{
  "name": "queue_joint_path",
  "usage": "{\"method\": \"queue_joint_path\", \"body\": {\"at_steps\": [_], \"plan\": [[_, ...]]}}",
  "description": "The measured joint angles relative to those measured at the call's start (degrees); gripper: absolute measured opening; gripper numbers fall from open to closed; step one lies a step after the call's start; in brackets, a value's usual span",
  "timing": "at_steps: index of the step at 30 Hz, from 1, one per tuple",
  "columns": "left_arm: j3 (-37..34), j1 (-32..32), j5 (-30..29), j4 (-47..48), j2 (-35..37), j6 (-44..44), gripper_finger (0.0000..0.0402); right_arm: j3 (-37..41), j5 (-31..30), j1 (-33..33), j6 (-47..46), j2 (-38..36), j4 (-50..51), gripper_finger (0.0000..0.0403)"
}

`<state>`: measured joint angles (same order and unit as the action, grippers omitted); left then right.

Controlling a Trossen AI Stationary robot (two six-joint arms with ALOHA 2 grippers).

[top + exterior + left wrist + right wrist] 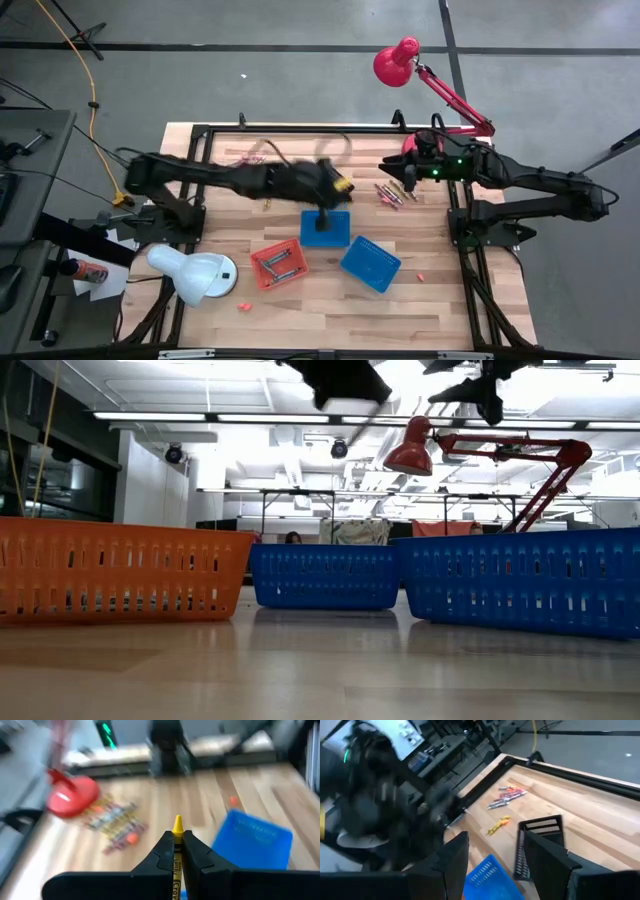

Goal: Sort crayons
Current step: Put the yellow crayon into the right blue bin

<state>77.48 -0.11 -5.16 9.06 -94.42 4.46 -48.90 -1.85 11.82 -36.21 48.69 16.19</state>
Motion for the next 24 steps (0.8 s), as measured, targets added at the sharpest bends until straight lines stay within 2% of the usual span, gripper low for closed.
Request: {"method": "queue_joint_path", "body": {"at_steps": [4, 6, 8, 11, 16, 24], "plan": [[-9.8, 5.0, 0.2, -11.0, 9.5, -5.4, 0.0000, 0.0, -0.9, -3.0, 1.6, 2.6, -5.1, 0.0185], [-15.1, 7.0, 2.4, -18.1, 13.0, -9.3, 0.0000, 0.0, -1.0, -4.3, 4.6, 4.5, -8.6, 0.0185], [-19.7, 8.3, 4.8, -25.3, 15.3, -13.4, 0.0000, 0.0, -1.0, -5.5, 8.8, 6.7, -12.5, 0.0185], [-24.3, 8.9, 5.1, -33.6, 16.4, -18.1, 0.0000, 0.0, -0.6, -6.7, 14.2, 10.4, -18.2, 0.0185], [-25.4, 8.4, 4.9, -38.8, 15.4, -20.9, 0.0000, 0.0, 3.2, -7.1, 19.4, 17.0, -23.5, 0.0185], [-25.4, 7.1, 4.9, -40.7, 14.4, -20.1, 0.0000, 0.0, 5.1, -7.0, 19.0, 23.9, -29.3, 0.0185]]}}
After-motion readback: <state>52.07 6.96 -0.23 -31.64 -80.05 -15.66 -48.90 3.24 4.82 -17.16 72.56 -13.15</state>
